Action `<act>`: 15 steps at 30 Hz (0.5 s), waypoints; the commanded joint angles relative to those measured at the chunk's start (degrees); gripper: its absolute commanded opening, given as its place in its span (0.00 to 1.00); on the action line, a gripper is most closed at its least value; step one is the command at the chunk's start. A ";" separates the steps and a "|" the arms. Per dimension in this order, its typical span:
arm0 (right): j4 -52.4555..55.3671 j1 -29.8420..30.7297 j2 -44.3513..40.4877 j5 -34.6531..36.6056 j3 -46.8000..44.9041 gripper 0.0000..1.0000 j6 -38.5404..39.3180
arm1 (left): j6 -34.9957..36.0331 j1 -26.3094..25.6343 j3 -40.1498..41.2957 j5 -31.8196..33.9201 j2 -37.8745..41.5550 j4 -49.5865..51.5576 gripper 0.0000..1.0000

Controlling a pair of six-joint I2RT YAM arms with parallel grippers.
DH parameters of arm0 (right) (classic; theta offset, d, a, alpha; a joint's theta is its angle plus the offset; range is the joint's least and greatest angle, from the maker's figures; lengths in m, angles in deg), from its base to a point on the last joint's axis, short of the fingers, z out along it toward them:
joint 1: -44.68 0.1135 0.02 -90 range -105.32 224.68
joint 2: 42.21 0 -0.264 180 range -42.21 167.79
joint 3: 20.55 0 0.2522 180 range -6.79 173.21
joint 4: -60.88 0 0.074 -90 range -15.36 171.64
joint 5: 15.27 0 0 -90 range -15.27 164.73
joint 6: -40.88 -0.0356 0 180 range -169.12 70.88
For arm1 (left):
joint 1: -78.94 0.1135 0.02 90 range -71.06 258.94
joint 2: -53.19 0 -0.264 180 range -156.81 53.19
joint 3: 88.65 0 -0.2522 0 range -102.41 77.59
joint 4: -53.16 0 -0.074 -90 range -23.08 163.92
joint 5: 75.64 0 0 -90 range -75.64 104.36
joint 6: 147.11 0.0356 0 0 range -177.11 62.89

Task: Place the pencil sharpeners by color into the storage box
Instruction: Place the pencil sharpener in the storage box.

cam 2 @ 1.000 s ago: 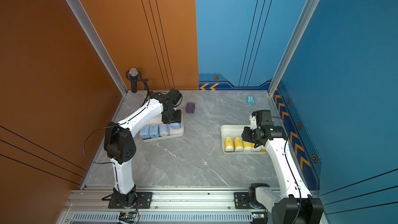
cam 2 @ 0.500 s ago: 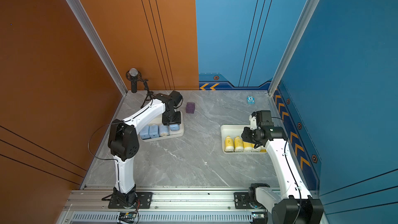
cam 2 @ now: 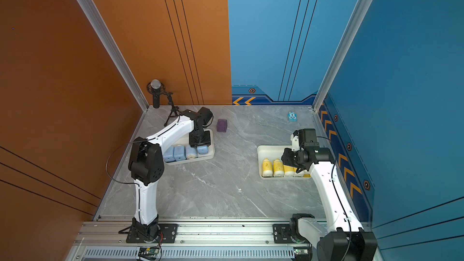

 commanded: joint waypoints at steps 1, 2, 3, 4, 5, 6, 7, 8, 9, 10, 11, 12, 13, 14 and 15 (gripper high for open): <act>-0.02 0.07 -0.31 -0.96 -0.45 0.40 -0.18 | -1.14 0.41 1.30 1.49 -0.66 0.63 0.39; -0.02 0.07 -0.31 -1.04 -0.40 0.40 -0.18 | -1.29 0.41 1.50 1.42 -0.59 0.63 0.39; -0.02 0.05 -0.31 -1.10 -0.47 0.39 -0.13 | -1.32 0.33 1.65 1.41 -0.65 0.63 0.39; -0.08 0.07 -0.37 -1.05 -0.48 0.40 -0.19 | -1.45 0.27 1.82 1.41 -0.65 0.68 0.39; -0.14 0.09 -0.40 -1.04 -0.50 0.39 -0.18 | -1.57 0.22 1.88 1.41 -0.66 0.64 0.39; -0.10 0.12 -0.40 -1.11 -0.45 0.39 -0.19 | -1.63 0.14 1.95 1.33 -0.66 0.58 0.39; -0.08 0.16 -0.40 -1.18 -0.63 0.39 -0.26 | -1.74 0.06 1.98 1.32 -0.66 0.56 0.39; -0.09 0.16 -0.47 -1.17 -0.58 0.39 -0.21 | -1.87 -0.03 2.05 1.24 -0.74 0.58 0.39; -0.12 0.21 -0.45 -1.12 -0.65 0.39 -0.20 | -1.93 -0.10 2.06 1.24 -0.75 0.60 0.39; -0.15 0.16 -0.50 -1.17 -0.65 0.39 -0.23 | -2.07 -0.20 2.13 1.24 -0.75 0.58 0.39; -0.20 0.16 -0.51 -1.17 -0.65 0.39 -0.25 | -2.19 -0.28 2.15 1.15 -0.84 0.58 0.39; -0.17 0.16 -0.59 -1.14 -0.68 0.39 -0.15 | -2.30 -0.30 2.30 1.15 -0.84 0.55 0.39; -0.15 0.16 -0.58 -1.19 -0.60 0.39 -0.23 | -2.44 -0.38 2.40 0.98 -0.84 0.48 0.39; -0.16 0.16 -0.62 -1.18 -0.74 0.39 -0.26 | -2.59 -0.39 2.63 0.89 -0.84 0.32 0.39; -0.32 0.16 -0.58 -1.21 -0.68 0.40 -0.21 | -2.72 -0.39 2.83 0.69 -0.84 0.24 0.39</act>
